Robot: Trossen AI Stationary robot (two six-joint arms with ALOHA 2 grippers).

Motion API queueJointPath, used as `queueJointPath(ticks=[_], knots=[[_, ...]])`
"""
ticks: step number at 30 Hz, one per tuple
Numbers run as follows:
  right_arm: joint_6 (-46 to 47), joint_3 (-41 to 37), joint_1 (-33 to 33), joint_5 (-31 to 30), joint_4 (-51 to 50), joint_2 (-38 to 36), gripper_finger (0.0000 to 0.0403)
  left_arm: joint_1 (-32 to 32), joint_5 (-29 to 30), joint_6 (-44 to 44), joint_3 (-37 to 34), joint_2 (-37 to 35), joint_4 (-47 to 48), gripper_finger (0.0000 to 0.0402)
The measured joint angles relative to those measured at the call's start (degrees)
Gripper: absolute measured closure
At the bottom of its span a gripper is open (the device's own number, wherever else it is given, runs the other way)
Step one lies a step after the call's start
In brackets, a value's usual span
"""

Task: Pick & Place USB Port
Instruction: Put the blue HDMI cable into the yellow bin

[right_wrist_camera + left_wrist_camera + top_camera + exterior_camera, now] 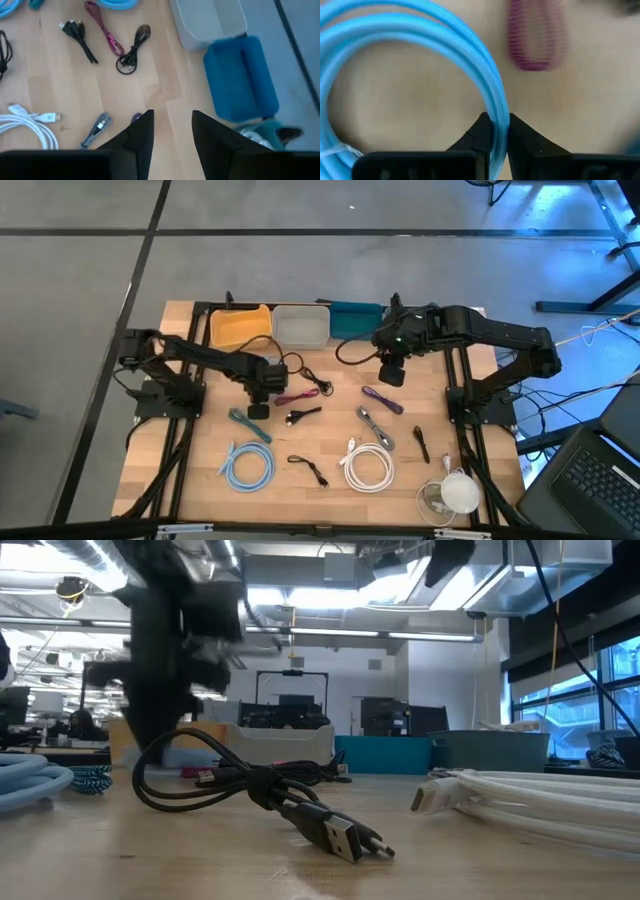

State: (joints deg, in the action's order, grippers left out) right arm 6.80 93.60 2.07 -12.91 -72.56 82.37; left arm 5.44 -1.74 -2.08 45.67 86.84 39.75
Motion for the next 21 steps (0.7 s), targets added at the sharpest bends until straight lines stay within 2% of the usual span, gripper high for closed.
queueJointPath(ticks=[4, 8, 12, 14, 17, 19, 21], knots=[[5.16, 0.00, 0.00, -0.02, -2.89, 0.00, 0.0267, 1.90, -3.58, -1.05, 1.75, -7.56, 1.59, 0.0374], [9.78, 0.00, 0.00, -0.34, -5.00, 0.00, 0.0267, 4.36, -7.10, 3.65, 4.87, -14.77, 4.04, 0.0374], [9.99, 0.00, 0.00, -6.60, -3.36, 0.00, 0.0267, 6.09, -5.13, 4.85, 7.96, -22.50, 9.48, 0.0374], [8.02, 0.00, 0.00, -11.28, -1.44, 0.00, 0.0267, 5.57, -0.85, 7.71, 8.75, -27.12, 11.38, 0.0374], [6.37, 0.00, 0.05, -17.35, 1.57, 0.00, 0.0267, 4.84, 11.13, 9.35, 8.73, -33.53, 13.86, 0.0374], [5.91, 0.00, 0.07, -18.48, 2.76, 0.00, 0.0267, 5.31, 16.92, 9.20, 8.99, -37.23, 15.46, 0.0374], [5.57, 0.00, 0.07, -18.51, 3.22, 0.00, 0.0267, 5.99, 19.82, 8.16, 10.20, -40.08, 18.19, 0.0374]])
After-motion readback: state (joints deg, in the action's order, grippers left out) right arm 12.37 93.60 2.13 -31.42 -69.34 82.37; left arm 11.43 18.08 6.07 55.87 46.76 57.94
